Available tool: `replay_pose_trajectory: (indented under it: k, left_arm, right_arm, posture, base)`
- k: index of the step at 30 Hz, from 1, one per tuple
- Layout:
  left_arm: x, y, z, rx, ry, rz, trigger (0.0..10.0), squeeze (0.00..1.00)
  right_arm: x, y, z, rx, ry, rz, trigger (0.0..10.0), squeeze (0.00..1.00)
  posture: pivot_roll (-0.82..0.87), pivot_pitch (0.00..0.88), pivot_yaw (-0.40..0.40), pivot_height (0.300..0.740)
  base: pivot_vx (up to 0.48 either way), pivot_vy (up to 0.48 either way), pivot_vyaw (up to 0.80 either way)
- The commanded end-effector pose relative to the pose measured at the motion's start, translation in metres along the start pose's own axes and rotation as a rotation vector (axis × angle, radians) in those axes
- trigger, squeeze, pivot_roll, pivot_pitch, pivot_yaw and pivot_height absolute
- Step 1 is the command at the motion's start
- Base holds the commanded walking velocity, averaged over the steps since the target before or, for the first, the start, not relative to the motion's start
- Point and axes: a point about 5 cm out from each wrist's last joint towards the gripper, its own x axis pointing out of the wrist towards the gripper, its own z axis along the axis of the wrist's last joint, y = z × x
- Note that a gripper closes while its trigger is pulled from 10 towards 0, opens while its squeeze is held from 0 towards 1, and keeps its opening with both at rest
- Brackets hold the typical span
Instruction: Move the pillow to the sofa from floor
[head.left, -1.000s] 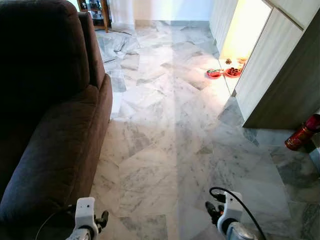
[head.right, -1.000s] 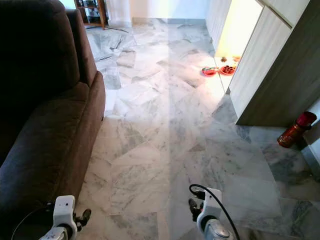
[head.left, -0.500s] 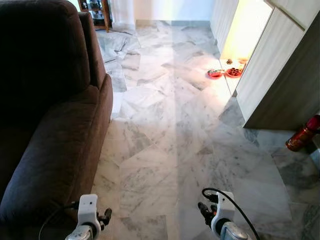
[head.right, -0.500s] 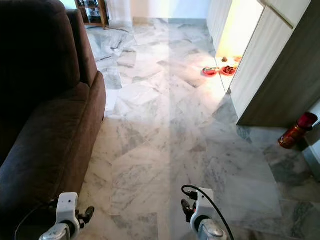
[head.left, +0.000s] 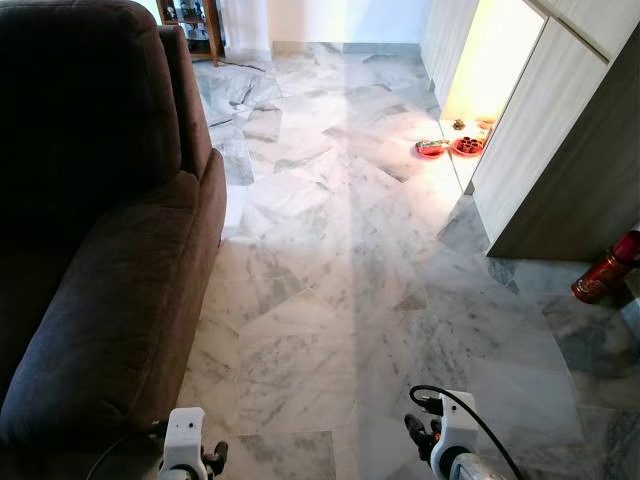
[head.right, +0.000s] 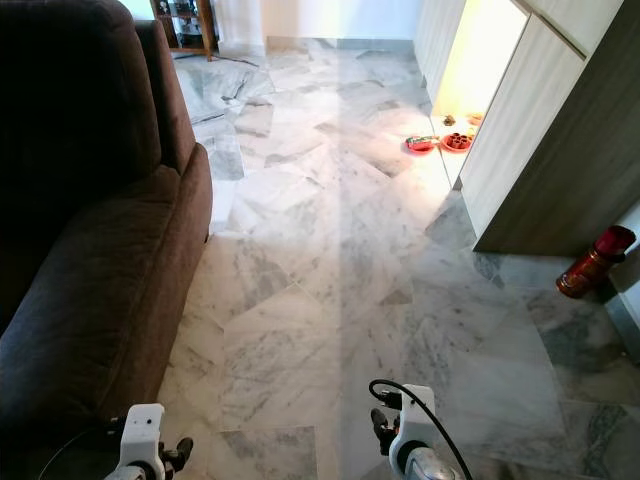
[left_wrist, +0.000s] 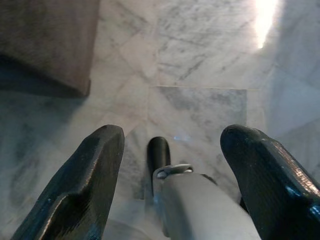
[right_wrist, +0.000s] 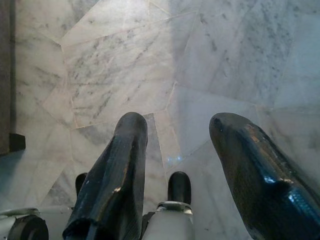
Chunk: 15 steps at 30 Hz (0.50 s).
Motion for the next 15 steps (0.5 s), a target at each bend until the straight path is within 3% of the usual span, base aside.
replay_pose_trajectory:
  k: [1,7,15]
  left_arm:
    - [-0.0030,0.0061,-0.0096,-0.011,0.029,0.029,10.0,0.00]
    - [-0.0038,0.0079,-0.0127,0.010,0.049,0.032,10.0,0.00]
    - [-0.0042,0.0072,-0.0144,0.018,0.055,0.027,10.0,0.00]
  right_arm:
    - [-0.0019,-0.0007,-0.0079,-0.006,0.020,-0.006,10.0,0.00]
    - [-0.0020,0.0010,-0.0099,0.010,0.020,-0.011,10.0,0.00]
    - [-0.0028,0.0034,-0.0155,-0.004,0.041,-0.004,10.0,0.00]
  posture:
    - [0.04,0.055,-0.026,0.740]
    - [0.03,0.057,-0.021,0.740]
    - [0.04,0.055,-0.019,0.740]
  base:
    - [0.000,0.000,0.00]
    - [0.000,0.000,0.00]
    - [0.000,0.273,0.00]
